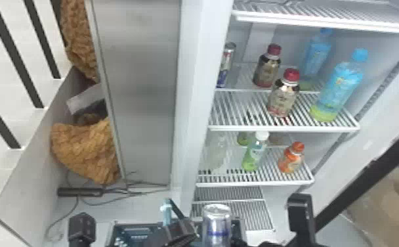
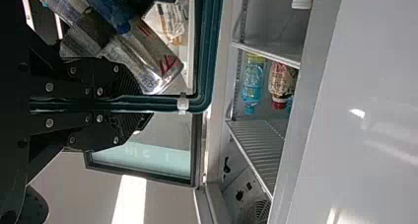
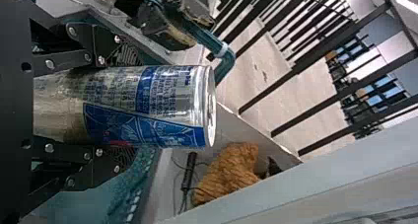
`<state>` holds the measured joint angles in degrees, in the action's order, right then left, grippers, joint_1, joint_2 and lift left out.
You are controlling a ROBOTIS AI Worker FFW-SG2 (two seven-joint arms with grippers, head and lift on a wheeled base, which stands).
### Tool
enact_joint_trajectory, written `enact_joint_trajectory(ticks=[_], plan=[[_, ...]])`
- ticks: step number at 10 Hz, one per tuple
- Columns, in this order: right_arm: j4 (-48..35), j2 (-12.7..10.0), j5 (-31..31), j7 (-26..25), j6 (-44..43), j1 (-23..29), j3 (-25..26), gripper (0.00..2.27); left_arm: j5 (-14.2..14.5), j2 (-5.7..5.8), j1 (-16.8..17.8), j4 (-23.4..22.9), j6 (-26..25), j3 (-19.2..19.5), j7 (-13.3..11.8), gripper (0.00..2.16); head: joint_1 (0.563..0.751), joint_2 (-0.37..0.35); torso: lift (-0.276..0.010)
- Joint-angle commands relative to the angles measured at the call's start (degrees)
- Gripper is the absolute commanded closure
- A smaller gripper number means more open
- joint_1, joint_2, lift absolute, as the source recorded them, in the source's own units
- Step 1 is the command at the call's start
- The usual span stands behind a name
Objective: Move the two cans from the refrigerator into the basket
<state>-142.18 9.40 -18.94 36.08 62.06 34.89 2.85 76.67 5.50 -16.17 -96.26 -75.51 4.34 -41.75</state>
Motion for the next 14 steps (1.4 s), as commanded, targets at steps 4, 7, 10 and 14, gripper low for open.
enact_joint_trajectory(ticks=[4, 7, 10, 14], plan=[[1.91, 0.26, -1.06, 0.84, 1.64, -1.29, -0.45, 0.19, 0.0, -0.14, -0.14, 0.0, 0.0, 0.0, -0.08, 1.19, 0.695, -0.14, -0.031], [-0.06, 0.09, 0.2, 0.75, -1.46, -1.14, 1.04, 0.15, 0.11, -0.14, -0.14, 0.0, 0.14, 0.12, -0.08, 1.19, 0.695, -0.139, -0.031], [-0.91, -0.97, 3.51, -1.18, -10.31, -0.72, 5.61, 0.15, 0.11, -0.23, -0.28, 0.0, 0.14, 0.23, -0.08, 1.19, 0.695, -0.201, -0.031], [-3.16, -3.16, 3.51, -5.84, -20.3, -0.3, 7.32, 0.15, 0.11, -0.31, -0.28, 0.0, 0.14, 0.34, -0.08, 1.19, 0.695, -0.253, -0.031]])
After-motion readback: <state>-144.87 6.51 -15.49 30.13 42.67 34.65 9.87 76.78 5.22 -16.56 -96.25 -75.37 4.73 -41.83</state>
